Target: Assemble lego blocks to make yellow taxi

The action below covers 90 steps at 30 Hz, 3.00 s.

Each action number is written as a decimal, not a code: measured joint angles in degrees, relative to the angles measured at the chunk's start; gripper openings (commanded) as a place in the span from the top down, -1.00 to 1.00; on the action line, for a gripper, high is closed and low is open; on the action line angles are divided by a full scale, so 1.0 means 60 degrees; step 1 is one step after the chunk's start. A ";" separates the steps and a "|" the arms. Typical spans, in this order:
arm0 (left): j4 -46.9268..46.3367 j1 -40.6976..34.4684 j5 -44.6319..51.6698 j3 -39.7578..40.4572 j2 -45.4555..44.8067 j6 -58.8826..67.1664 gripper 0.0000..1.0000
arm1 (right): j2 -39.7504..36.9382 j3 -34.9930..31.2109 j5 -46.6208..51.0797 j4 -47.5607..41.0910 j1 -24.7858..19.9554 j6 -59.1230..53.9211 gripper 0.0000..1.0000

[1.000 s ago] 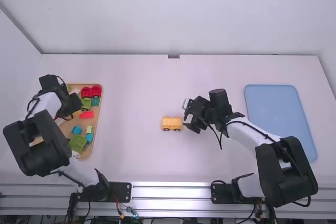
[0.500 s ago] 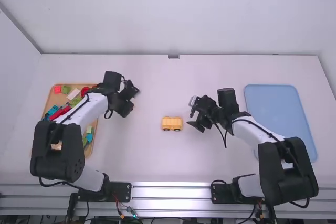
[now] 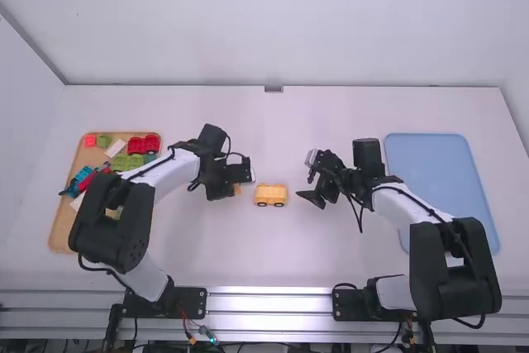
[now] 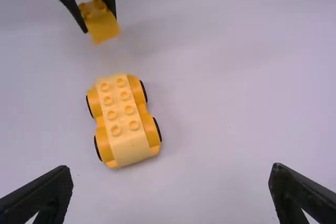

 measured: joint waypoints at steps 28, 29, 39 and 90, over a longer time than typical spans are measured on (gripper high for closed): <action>0.1934 -0.0138 0.0535 -0.0943 0.0550 0.1585 -0.99 | 0.0000 0.0000 -0.0109 -0.0379 -0.0011 -0.0149 -0.97; 0.2022 -0.0080 0.0710 -0.0943 0.0554 0.1581 -0.99 | 0.0000 0.0000 -0.0113 -0.0390 -0.0011 -0.0229 -0.97; 0.2164 0.2299 0.4801 -0.1661 0.0554 0.2976 -0.98 | 0.0000 -0.1137 -0.0838 0.2011 -0.0011 -0.0481 -0.97; 0.3843 0.3042 0.8648 -0.1789 0.2667 0.3235 0.70 | 0.3264 -0.1803 -0.1927 0.6466 0.0798 0.0047 -0.97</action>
